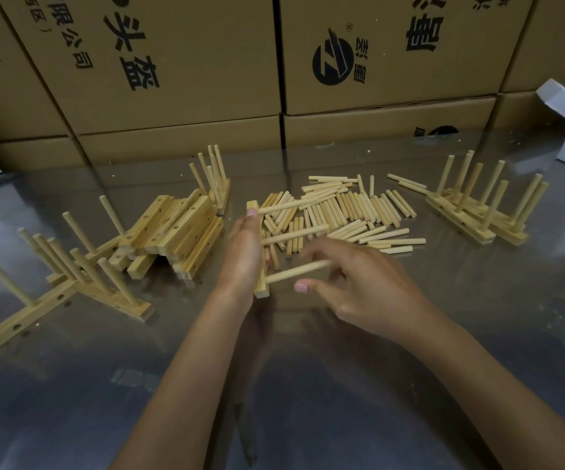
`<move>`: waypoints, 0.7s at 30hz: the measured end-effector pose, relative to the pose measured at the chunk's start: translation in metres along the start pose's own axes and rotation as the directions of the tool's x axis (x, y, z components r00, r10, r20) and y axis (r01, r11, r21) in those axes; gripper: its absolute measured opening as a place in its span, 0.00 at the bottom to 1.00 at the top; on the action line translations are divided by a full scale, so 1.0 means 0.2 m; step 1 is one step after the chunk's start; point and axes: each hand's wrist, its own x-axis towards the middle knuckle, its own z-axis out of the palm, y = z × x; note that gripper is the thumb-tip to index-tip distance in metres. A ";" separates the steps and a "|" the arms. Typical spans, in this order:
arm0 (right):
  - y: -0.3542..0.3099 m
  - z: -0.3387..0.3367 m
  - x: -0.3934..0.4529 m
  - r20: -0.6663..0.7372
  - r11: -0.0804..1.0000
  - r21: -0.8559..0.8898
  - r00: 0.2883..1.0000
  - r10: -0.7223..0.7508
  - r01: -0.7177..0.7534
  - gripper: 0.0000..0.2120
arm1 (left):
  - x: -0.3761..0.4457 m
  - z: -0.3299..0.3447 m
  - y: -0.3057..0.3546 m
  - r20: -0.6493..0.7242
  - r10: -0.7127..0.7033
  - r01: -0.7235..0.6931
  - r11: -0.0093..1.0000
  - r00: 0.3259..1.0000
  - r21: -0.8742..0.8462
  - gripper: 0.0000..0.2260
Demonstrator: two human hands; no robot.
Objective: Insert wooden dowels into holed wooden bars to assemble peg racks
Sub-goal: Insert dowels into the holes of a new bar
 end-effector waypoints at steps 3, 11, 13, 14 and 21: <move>0.02 -0.01 0.02 -0.138 0.944 0.205 0.948 0.288 -0.257 0.18 | 0.01 -0.02 0.01 -0.065 -0.092 0.075 0.970 0.994 -0.232 0.17; -0.05 0.10 0.03 0.044 0.719 0.606 0.918 0.395 -0.339 0.11 | -0.02 0.03 0.02 0.133 -0.011 0.068 0.899 0.991 -0.432 0.16; -0.04 0.08 0.04 -0.048 0.717 0.623 0.900 0.433 -0.312 0.09 | -0.02 0.04 0.02 0.192 0.027 0.064 0.888 0.981 -0.455 0.15; -0.03 0.07 0.05 -0.087 0.705 0.646 0.890 0.447 -0.291 0.08 | -0.03 0.04 0.02 0.217 0.045 0.060 0.890 0.975 -0.453 0.15; 0.02 0.03 0.05 -0.218 0.627 0.755 0.828 0.517 -0.193 0.07 | -0.07 0.08 0.02 0.361 0.089 0.121 0.845 0.928 -0.521 0.17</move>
